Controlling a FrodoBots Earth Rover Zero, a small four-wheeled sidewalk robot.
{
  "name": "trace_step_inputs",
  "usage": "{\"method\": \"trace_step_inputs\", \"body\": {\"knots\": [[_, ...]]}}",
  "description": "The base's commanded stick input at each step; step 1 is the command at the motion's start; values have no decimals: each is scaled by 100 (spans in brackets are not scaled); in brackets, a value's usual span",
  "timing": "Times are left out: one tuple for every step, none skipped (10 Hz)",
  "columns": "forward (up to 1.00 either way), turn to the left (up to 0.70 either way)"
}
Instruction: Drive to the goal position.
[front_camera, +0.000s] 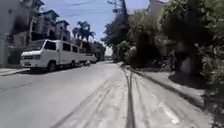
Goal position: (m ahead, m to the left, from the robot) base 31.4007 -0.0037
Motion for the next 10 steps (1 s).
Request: {"method": "trace_step_inputs", "body": {"knots": [[100, 0], [100, 0], [100, 0], [100, 0], [100, 0], [100, 0], [100, 0], [100, 0], [100, 0], [100, 0]]}}
